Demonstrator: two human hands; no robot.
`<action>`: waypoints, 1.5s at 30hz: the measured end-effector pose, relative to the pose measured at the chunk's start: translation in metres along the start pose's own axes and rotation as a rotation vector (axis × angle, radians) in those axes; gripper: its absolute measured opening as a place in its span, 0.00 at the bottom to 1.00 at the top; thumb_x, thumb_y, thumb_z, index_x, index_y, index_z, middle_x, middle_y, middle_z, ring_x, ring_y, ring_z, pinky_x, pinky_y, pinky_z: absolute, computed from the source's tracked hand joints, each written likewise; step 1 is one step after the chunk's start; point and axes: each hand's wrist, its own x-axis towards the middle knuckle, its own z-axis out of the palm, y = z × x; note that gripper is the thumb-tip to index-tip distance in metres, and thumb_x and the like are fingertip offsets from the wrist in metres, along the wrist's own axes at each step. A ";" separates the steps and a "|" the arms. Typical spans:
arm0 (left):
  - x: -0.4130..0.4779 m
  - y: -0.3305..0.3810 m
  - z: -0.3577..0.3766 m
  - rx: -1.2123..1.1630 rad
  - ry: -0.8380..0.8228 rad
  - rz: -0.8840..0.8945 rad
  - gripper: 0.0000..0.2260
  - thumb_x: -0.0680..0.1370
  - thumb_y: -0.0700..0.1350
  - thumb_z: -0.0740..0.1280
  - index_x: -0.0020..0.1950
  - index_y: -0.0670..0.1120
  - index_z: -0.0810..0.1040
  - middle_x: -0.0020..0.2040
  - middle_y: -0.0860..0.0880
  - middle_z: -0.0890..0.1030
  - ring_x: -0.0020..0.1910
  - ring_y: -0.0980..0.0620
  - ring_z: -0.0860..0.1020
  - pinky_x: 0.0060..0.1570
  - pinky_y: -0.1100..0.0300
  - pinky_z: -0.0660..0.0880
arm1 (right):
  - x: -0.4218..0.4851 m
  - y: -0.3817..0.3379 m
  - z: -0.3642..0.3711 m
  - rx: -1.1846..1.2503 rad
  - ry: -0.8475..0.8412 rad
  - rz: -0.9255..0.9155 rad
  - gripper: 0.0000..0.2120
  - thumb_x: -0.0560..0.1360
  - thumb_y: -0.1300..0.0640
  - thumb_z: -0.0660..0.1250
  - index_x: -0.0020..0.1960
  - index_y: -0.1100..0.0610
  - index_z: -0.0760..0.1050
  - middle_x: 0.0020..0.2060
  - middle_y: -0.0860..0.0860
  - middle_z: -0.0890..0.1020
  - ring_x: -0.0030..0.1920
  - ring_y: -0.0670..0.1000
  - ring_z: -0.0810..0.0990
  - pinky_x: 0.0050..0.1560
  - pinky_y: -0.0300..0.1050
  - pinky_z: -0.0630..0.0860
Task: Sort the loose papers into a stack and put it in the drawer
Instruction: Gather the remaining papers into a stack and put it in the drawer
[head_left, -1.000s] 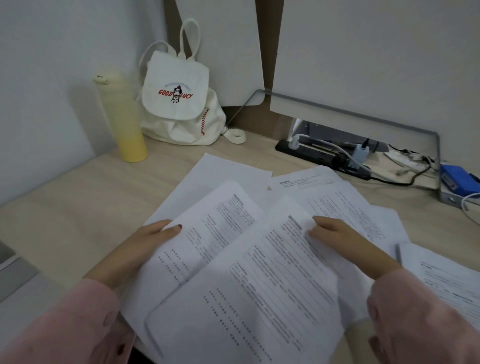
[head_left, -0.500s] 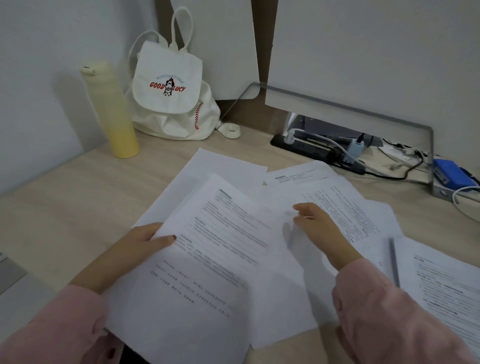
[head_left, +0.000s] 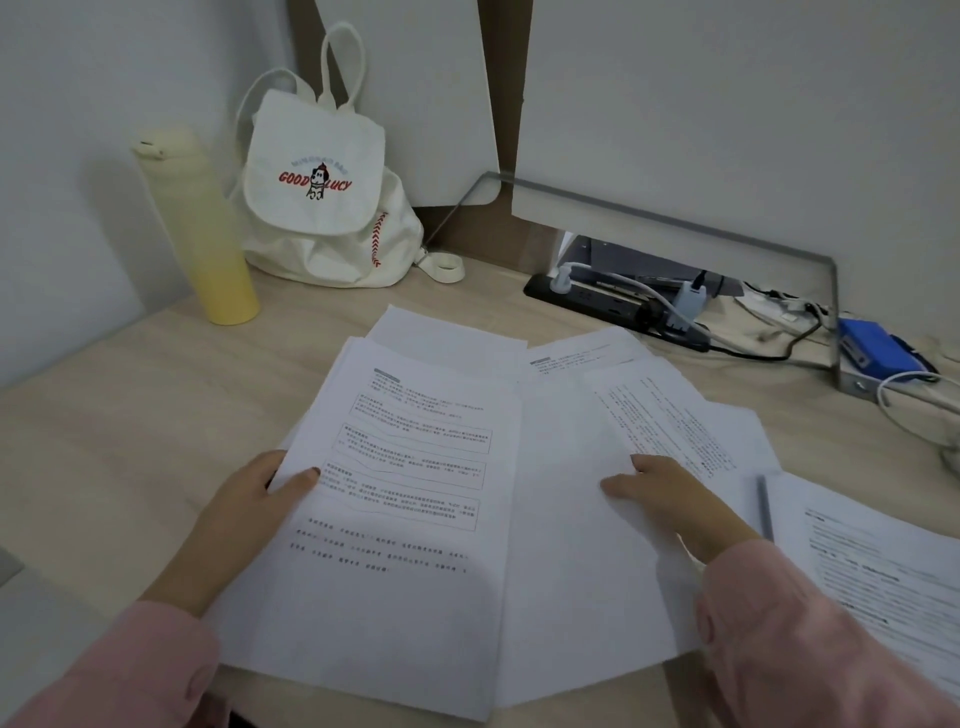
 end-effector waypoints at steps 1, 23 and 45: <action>-0.003 0.002 0.000 -0.020 0.001 -0.006 0.04 0.78 0.46 0.63 0.47 0.48 0.77 0.46 0.49 0.81 0.44 0.48 0.79 0.38 0.58 0.70 | 0.000 -0.004 -0.003 -0.044 0.036 -0.047 0.07 0.70 0.63 0.65 0.36 0.57 0.68 0.32 0.56 0.69 0.36 0.51 0.68 0.34 0.42 0.61; -0.037 0.012 0.042 -0.547 0.052 -0.084 0.08 0.80 0.44 0.60 0.57 0.50 0.75 0.53 0.46 0.82 0.51 0.44 0.80 0.54 0.43 0.76 | -0.044 -0.026 0.091 -0.556 0.293 -0.907 0.16 0.66 0.60 0.67 0.53 0.52 0.82 0.39 0.49 0.85 0.34 0.50 0.83 0.23 0.37 0.75; -0.035 0.014 0.045 -0.524 -0.015 -0.048 0.13 0.74 0.58 0.63 0.55 0.53 0.76 0.49 0.52 0.82 0.49 0.52 0.81 0.45 0.56 0.76 | -0.059 -0.066 0.122 0.405 -0.575 -0.185 0.16 0.79 0.51 0.58 0.67 0.48 0.68 0.55 0.49 0.79 0.56 0.46 0.79 0.60 0.43 0.76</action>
